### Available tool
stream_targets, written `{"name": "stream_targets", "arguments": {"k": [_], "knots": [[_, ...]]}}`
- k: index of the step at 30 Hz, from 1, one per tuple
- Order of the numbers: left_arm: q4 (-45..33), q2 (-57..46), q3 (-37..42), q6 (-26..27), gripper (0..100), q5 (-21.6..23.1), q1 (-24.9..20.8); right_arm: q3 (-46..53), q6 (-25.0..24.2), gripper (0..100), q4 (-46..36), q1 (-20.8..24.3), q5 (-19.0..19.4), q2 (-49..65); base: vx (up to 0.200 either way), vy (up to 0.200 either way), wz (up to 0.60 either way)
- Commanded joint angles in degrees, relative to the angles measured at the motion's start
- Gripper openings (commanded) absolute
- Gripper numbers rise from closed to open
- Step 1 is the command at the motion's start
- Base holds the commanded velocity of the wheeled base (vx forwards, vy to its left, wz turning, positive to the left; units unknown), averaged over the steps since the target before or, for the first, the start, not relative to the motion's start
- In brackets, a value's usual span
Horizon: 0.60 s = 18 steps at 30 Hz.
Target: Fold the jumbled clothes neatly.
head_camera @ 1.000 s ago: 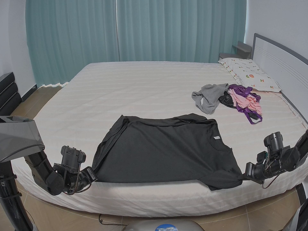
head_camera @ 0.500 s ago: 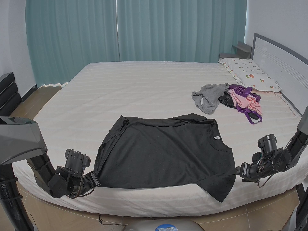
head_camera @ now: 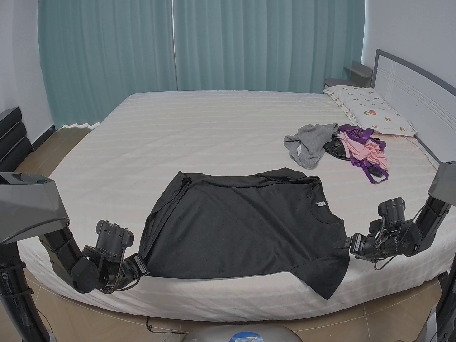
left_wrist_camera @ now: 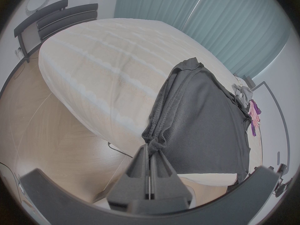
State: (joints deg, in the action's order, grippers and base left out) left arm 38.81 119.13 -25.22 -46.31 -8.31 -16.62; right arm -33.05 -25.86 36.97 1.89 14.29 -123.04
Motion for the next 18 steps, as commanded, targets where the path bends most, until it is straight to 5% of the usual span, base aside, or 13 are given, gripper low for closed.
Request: {"name": "stream_targets", "arguments": {"k": [1, 2, 3, 18], "knots": [[0.12, -0.12, 0.00, -0.01, 0, -0.04, 0.00, -1.93, 0.02, 100, 0.29, -0.31, -0.05, -4.05, 0.000, 0.000, 0.00], [0.12, -0.12, -0.09, -0.01, 0, -0.04, 0.00, -3.51, 0.02, 100, 0.29, -0.48, -0.05, -5.54, 0.000, 0.000, 0.00], [0.12, -0.30, -0.09, -0.01, 0, -0.04, 0.09, -4.13, 0.02, 0, 0.38, -0.75, -0.05, -5.98, 0.000, 0.000, 0.00], [0.03, -0.47, -0.09, -0.01, 0, -0.04, 0.00, -17.75, -3.50, 0, -0.41, -2.33, -1.54, -7.92, 0.000, 0.000, 0.00]]}}
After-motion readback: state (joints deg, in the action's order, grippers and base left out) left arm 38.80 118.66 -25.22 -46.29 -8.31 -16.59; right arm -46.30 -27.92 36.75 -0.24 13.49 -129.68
